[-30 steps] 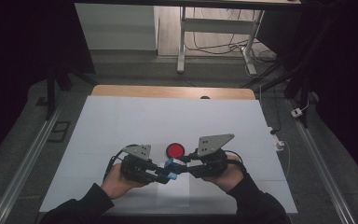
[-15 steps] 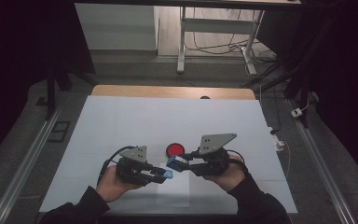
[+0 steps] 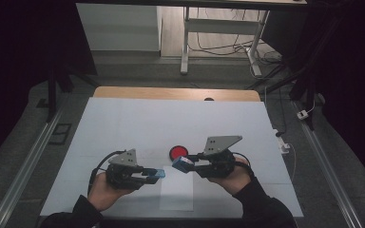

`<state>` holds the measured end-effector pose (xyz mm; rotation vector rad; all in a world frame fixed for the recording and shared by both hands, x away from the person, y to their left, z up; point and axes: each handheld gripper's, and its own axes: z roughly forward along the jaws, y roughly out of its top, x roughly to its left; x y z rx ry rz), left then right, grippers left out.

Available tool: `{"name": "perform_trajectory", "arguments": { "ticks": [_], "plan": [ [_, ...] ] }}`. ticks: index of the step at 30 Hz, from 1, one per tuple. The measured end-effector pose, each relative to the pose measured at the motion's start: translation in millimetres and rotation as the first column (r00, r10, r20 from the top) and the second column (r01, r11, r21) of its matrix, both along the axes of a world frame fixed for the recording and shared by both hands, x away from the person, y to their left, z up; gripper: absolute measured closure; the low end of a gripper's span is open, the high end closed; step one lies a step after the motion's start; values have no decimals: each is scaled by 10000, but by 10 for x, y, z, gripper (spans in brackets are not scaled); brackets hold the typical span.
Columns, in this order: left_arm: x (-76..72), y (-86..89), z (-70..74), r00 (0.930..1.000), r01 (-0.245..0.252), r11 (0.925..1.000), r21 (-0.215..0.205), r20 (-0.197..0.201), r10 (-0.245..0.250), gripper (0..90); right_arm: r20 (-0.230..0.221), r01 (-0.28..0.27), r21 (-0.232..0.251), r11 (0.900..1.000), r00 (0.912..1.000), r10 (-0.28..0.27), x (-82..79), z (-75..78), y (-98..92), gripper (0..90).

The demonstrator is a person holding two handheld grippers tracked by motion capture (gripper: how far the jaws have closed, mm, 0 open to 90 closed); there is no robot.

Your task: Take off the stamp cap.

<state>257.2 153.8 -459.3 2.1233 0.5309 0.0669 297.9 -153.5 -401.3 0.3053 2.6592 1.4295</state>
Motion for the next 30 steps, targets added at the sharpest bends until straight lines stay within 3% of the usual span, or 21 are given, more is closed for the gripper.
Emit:
{"name": "perform_trajectory", "arguments": {
  "ticks": [2, 7, 10, 20, 24, 30],
  "plan": [
    [-38, 35, 2, 9998, -219, 9998, 26, 37, 219, 689, 12, 70, -20, 10000, 10000, -70, 6, -8, -2, 701],
    [-143, 98, -22, 9969, -785, 9952, 577, 119, 779, 689, 44, 243, -112, 9996, 9997, -243, 11, -24, 1, 701],
    [-218, 169, -33, 9943, -1070, 9922, 633, 112, 1065, 689, 76, 340, -167, 9993, 9994, -339, 18, -35, -2, 701],
    [-412, 459, -52, 9799, -1995, 9793, 330, 33, 1995, 688, 76, 581, -204, 9981, 9983, -580, 28, -46, -13, 700],
    [-484, 537, -53, 9706, -2395, 9706, 231, -169, 2399, 688, 75, 634, -241, 9977, 9980, -633, 32, -53, -11, 701],
    [-587, 646, -57, 9590, -2829, 9587, 286, -95, 2833, 688, 121, 739, -290, 9968, 9972, -736, 35, -61, -12, 701]
  ]
}}
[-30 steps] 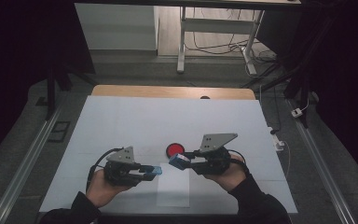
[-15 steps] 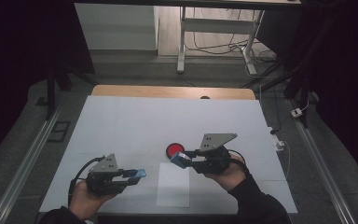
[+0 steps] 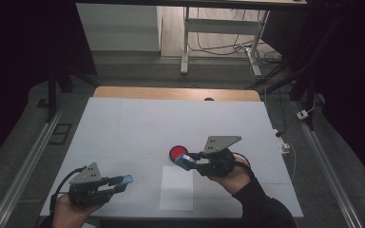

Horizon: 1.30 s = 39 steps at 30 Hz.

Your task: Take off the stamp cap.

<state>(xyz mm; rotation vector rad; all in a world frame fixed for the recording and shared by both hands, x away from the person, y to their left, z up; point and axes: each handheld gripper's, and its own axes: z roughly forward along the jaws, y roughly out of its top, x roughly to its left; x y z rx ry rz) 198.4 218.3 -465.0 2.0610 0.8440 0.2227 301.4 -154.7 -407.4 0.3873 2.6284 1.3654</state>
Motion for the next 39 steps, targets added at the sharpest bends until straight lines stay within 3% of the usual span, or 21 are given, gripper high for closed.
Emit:
{"name": "perform_trajectory", "arguments": {
  "ticks": [7, 20, 39],
  "plan": [
    [-106, 173, -6, 9979, -649, 9976, -253, -91, 647, 687, 10, 127, 14, 9999, 9999, -127, 7, -13, 1, 700],
    [-214, 379, -44, 9888, -1487, 9888, -91, -146, 1486, 687, -63, 485, -46, 9988, 9988, -485, 43, -44, -23, 701],
    [-211, 428, -105, 9841, -1683, 9856, 183, -550, 1691, 687, -165, 710, -162, 9973, 9973, -712, 80, -79, -42, 700]
  ]
}}
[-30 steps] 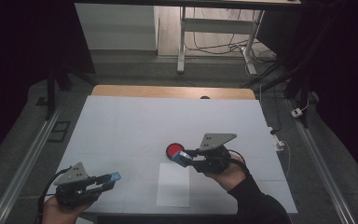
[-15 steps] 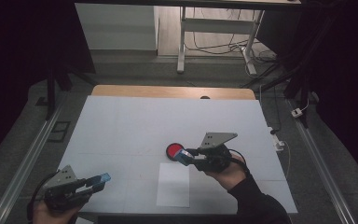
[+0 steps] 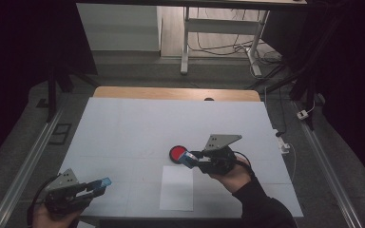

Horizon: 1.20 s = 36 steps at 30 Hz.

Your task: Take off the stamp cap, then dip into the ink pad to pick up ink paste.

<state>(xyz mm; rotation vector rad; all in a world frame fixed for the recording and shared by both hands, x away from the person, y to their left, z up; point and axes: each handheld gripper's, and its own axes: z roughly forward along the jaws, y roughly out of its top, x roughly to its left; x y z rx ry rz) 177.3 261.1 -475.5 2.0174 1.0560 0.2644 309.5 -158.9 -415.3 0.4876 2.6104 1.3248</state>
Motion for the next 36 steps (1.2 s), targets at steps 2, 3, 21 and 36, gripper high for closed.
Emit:
{"name": "perform_trajectory", "arguments": {
  "ticks": [2, 3, 21, 36],
  "plan": [
    [6, -2, -3, 10000, 2, 10000, 4, -45, -2, 688, 1, 36, -55, 10000, 10000, -36, 13, 1, 0, 701],
    [9, -1, -5, 10000, 8, 10000, -3, -74, -9, 687, -15, 90, -33, 10000, 10000, -90, 21, -2, 4, 700],
    [17, -11, -9, 9999, 58, 9999, 83, -134, -57, 688, -293, 570, -452, 9974, 9979, -584, 293, -133, 137, 700],
    [15, -12, -8, 9999, 27, 9999, 123, -102, -25, 688, -390, 972, -945, 9908, 9941, -1012, 531, -246, 295, 701]
  ]
}}
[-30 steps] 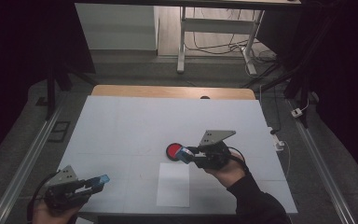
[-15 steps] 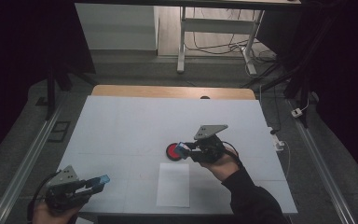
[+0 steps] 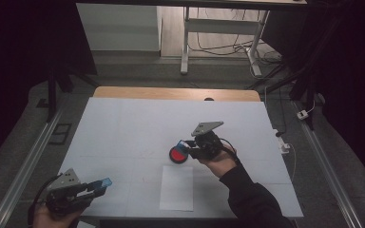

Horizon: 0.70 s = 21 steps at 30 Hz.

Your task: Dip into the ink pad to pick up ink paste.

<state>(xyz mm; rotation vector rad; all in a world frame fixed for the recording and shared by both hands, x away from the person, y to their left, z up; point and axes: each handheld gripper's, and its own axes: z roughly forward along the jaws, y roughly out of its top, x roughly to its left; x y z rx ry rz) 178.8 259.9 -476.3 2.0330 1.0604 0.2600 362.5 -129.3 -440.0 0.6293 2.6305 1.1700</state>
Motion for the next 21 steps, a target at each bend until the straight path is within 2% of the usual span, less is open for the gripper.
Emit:
{"name": "perform_trajectory", "arguments": {
  "ticks": [3, 12, 21],
  "plan": [
    [-1, 1, 0, 10000, 9, 10000, -7, 11, -9, 688, 61, 34, -234, 9997, 10000, -33, 37, -32, 53, 700],
    [-3, 1, 0, 10000, 28, 10000, -12, 25, -28, 688, -123, 175, -1033, 9945, 9997, -189, 171, -193, 176, 700],
    [-5, -2, 0, 10000, 48, 10000, 1, 33, -48, 688, -314, 351, -1256, 9915, 9987, -393, 264, -298, 200, 701]
  ]
}}
